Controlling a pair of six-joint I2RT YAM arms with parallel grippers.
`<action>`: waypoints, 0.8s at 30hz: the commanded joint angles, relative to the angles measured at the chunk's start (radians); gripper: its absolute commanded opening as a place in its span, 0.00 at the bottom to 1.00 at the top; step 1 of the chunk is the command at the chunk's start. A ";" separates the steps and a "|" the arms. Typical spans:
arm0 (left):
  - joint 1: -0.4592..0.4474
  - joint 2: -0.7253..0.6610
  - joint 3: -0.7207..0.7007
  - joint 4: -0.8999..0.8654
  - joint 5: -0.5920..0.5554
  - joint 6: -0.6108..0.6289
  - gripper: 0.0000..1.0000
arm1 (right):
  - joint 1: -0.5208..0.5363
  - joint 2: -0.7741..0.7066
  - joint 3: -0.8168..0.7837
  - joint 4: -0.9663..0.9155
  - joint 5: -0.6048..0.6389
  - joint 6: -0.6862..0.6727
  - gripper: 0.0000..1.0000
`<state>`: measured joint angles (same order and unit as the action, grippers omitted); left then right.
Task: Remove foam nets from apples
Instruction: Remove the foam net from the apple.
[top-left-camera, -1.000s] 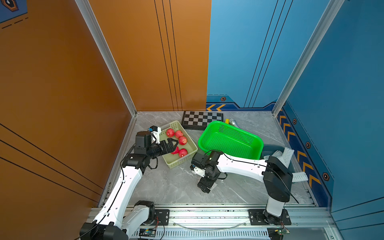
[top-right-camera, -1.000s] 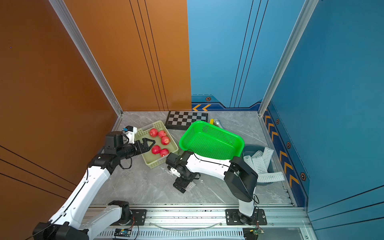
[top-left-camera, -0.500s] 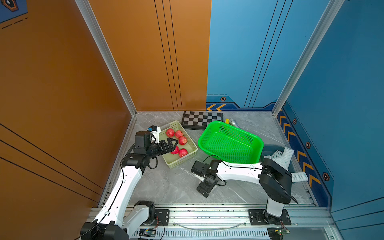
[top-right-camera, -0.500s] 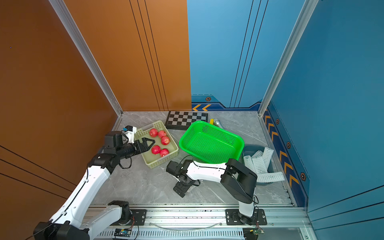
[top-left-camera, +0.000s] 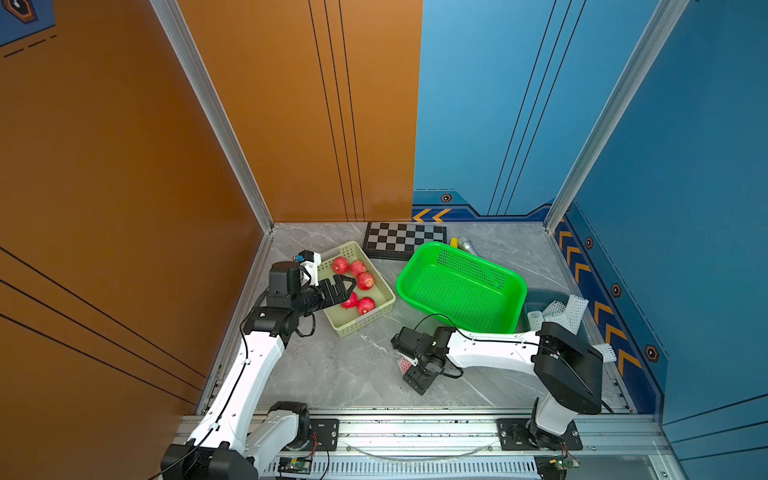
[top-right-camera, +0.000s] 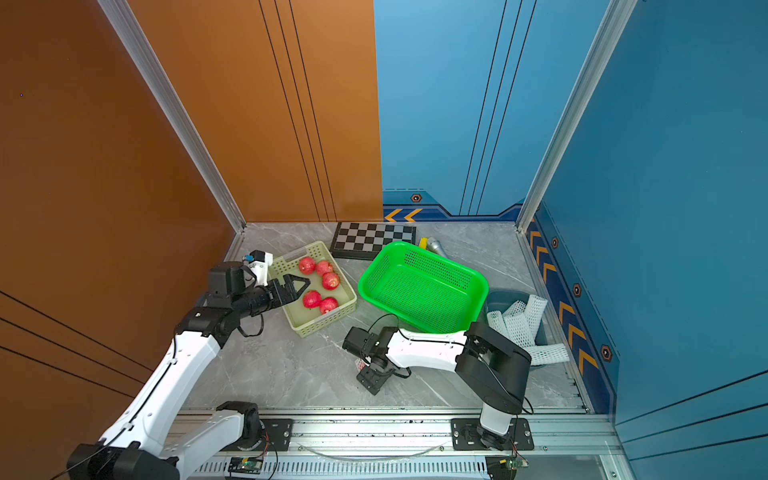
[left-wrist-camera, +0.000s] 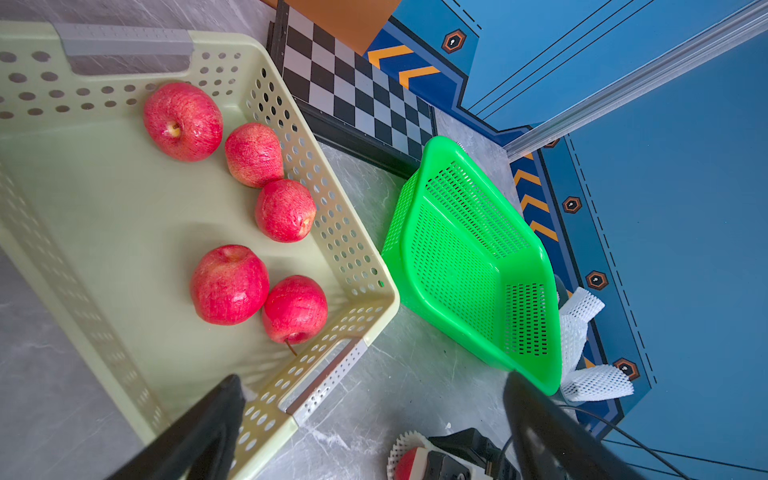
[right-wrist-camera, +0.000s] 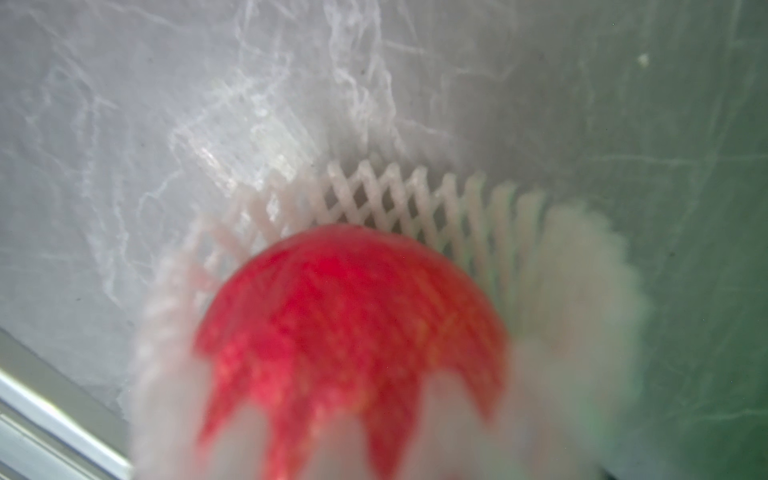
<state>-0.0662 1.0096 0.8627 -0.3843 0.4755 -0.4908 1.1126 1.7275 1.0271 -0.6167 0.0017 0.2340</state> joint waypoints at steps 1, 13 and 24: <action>0.005 0.006 0.001 0.015 0.025 -0.003 0.98 | -0.004 -0.040 -0.025 0.024 0.023 0.001 0.79; -0.049 0.017 -0.016 0.015 0.087 -0.020 0.98 | -0.064 -0.142 -0.146 0.168 -0.029 -0.019 0.45; -0.348 0.023 -0.140 0.055 0.017 -0.090 0.98 | -0.148 -0.297 -0.381 0.407 -0.173 -0.067 0.00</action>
<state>-0.3634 1.0298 0.7540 -0.3550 0.5167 -0.5514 0.9733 1.4616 0.6964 -0.3008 -0.1154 0.1951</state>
